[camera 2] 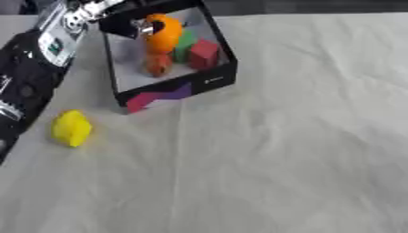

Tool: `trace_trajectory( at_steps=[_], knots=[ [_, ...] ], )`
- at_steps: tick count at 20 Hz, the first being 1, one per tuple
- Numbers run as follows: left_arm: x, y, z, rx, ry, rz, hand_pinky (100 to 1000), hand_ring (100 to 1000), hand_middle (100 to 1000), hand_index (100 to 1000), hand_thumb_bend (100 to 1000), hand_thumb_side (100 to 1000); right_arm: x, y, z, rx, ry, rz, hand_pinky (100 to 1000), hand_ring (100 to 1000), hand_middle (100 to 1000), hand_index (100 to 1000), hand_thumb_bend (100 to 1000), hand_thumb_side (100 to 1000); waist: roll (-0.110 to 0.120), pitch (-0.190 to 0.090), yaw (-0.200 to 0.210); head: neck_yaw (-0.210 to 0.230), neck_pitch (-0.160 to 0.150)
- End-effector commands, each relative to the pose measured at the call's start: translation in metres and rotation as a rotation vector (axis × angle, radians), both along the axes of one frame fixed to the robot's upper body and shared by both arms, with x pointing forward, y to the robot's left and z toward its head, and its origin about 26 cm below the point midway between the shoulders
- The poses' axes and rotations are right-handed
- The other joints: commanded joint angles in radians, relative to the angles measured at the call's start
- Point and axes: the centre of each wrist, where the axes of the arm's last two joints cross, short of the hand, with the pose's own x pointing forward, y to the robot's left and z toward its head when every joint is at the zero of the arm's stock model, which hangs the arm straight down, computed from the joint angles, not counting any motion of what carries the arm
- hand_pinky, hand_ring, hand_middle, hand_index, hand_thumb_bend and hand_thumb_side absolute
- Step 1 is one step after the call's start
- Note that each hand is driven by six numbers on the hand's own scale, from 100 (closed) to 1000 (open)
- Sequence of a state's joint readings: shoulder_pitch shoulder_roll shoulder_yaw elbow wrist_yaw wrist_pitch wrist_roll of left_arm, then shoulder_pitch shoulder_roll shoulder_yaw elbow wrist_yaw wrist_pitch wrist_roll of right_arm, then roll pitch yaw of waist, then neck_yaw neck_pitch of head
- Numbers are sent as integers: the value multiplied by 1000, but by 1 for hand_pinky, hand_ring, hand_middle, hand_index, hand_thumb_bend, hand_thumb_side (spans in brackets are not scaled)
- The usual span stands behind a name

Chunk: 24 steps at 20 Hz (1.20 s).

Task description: Pick up objects on the table and place them in the box.

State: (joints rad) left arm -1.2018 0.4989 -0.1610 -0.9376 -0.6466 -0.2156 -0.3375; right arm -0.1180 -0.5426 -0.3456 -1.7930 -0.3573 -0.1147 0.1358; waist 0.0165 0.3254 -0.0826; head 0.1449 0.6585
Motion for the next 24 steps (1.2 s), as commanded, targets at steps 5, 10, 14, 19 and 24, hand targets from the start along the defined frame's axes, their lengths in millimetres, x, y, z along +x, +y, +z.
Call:
trace_trajectory(
  at_steps=[5, 10, 14, 19, 24],
  knots=[
    [-62, 19, 54, 52, -25, -184, 881, 769, 755, 832, 116, 471, -7, -11, 8, -40, -14, -37, 821, 776, 640, 903, 100, 680, 3, -44, 25, -39, 19],
    [-127, 25, 61, 186, 23, -257, 875, 782, 763, 829, 148, 435, -10, -14, 5, -43, -7, -52, 821, 776, 640, 903, 100, 680, 0, -50, 43, -60, 24],
    [-172, 24, 54, 276, 75, -308, 878, 790, 768, 828, 206, 556, -10, -13, 6, -44, -13, -45, 822, 777, 642, 903, 100, 675, -2, -51, 48, -63, 27],
    [-200, 34, 32, 389, 204, -305, 886, 804, 763, 821, 385, 745, -11, -13, 6, -40, -19, -47, 822, 776, 643, 903, 100, 674, -6, -46, 49, -67, 25],
    [-202, 52, 11, 468, 300, -271, 894, 819, 752, 828, 489, 787, -11, -12, 6, -34, -25, -50, 822, 776, 642, 903, 100, 676, -11, -40, 50, -70, 19]
  ],
)
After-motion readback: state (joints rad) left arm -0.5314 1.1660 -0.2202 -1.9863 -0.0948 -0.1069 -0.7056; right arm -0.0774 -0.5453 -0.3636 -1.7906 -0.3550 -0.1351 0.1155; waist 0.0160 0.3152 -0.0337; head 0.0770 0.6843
